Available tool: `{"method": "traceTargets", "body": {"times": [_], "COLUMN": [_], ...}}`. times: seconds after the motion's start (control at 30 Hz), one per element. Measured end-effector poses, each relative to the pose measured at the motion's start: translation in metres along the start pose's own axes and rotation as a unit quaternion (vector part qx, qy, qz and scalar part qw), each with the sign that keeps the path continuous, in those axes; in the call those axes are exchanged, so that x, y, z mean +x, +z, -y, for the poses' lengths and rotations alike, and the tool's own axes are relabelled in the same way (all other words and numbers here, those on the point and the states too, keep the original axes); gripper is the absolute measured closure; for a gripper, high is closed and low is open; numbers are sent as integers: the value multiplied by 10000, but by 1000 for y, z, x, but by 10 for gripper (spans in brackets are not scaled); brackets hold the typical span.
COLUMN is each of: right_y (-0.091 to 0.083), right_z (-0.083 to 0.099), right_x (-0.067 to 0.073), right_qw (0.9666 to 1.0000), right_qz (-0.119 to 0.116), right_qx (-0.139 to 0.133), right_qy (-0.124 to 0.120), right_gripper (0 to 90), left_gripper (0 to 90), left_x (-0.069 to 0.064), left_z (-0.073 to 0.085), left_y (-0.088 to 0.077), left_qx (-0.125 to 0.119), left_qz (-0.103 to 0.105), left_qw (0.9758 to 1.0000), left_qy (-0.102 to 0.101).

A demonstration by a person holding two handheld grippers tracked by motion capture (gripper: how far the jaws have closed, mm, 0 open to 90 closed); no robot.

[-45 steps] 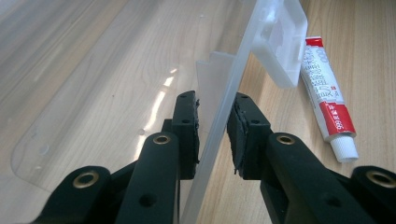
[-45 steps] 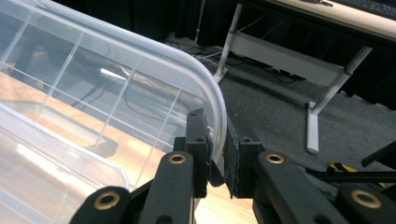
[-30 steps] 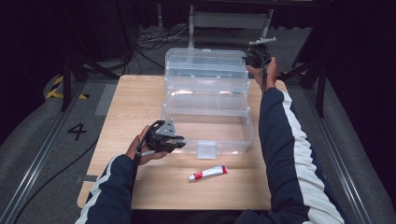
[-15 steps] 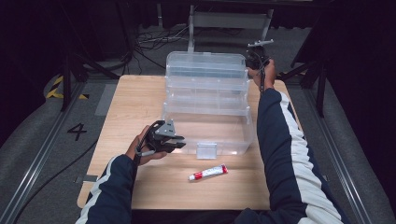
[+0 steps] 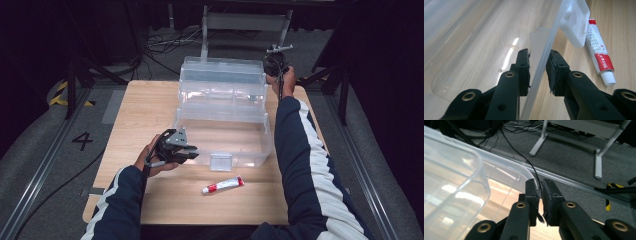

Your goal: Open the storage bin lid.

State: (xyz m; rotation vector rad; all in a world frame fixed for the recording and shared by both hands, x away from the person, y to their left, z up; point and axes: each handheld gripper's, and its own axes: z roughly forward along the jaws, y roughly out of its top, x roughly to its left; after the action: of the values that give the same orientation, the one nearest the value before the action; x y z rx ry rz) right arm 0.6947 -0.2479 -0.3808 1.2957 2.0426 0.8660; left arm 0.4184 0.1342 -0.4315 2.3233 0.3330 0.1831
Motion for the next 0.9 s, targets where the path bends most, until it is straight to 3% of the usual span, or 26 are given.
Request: {"method": "traceTargets", "body": {"times": [0.57,0.9], "right_y": [-9,-28], "right_z": [2,6], "right_x": [2,-2], "right_qw": [9998,9994], "right_qz": [-14,103], "right_qx": [71,118], "right_qy": [-204,-322], "right_gripper": [797,778], "left_gripper": [730,730], "left_x": [-1,-4], "left_z": [0,-1], "left_y": [0,2], "left_qx": [2,-10], "left_qz": [-59,-108], "left_qw": [10000,9999], "left_qy": [2,4]}}
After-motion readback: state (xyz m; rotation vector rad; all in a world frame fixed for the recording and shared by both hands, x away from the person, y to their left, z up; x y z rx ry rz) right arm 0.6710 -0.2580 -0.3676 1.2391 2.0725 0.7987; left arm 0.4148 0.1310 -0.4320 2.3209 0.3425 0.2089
